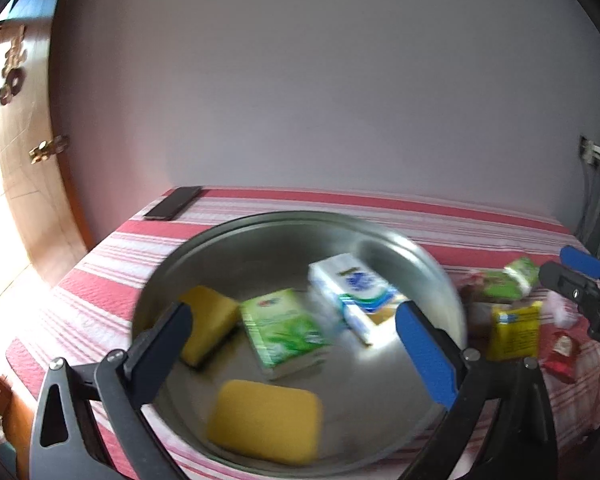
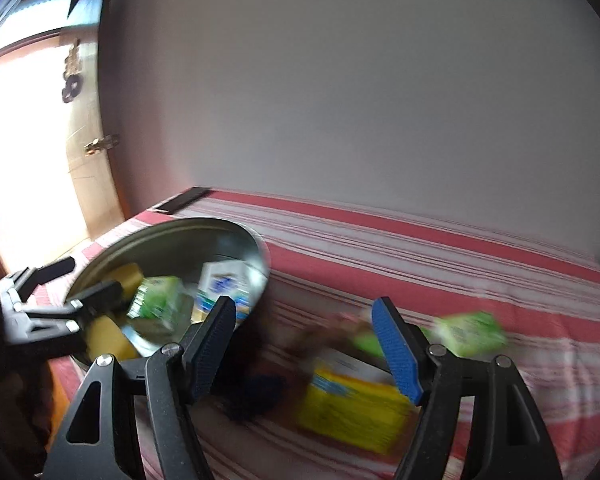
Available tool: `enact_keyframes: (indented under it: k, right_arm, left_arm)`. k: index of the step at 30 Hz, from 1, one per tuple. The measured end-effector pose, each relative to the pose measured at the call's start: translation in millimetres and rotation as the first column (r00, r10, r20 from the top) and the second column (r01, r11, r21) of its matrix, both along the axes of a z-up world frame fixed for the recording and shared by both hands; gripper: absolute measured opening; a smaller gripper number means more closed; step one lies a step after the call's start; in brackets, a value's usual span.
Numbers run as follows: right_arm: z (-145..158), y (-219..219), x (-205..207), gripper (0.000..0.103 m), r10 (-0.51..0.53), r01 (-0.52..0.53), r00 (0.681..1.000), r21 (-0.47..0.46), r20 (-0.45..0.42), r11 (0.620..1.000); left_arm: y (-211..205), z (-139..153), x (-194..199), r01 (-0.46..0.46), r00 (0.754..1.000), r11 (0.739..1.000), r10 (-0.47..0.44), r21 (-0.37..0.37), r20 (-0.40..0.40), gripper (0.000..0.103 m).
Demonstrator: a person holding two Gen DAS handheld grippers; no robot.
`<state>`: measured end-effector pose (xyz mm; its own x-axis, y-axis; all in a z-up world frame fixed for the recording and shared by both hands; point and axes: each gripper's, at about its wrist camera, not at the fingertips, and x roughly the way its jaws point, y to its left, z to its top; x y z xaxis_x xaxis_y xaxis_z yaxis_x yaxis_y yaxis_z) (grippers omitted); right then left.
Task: Organize objects
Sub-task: 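Move both tools back toward the remaining packets, right tool reaching the red packet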
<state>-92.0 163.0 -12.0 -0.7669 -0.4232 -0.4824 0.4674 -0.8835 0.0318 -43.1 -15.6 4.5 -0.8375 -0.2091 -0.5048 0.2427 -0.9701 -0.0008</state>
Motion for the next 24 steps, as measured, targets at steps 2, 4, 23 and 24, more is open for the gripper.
enact_keyframes:
  k: [2, 4, 23, 24]
  right_arm:
    - [-4.4, 19.2, 3.9, 0.073, -0.029, 0.029, 0.999, -0.006, 0.012, 1.0]
    - [-13.0, 36.8, 8.0, 0.073, -0.049, 0.049, 0.998, -0.003, 0.031, 0.999]
    - [-78.1, 73.5, 3.1, 0.073, -0.009, -0.015, 0.979, 0.115, 0.205, 0.993]
    - [-78.9, 74.6, 1.3, 0.073, -0.017, -0.007, 0.977, 0.114, 0.211, 0.993]
  left_arm:
    - [14.4, 0.4, 0.6, 0.033, 0.999, 0.999, -0.033, -0.003, -0.004, 0.103]
    - [32.6, -0.9, 0.3, 0.069, 0.998, 0.998, -0.069, -0.01, -0.006, 0.103]
    - [119.2, -27.5, -22.4, 0.212, 0.976, 0.976, -0.209, -0.054, 0.061, 0.103]
    - [120.4, -27.9, -22.2, 0.214, 0.976, 0.975, -0.211, -0.058, 0.061, 0.103]
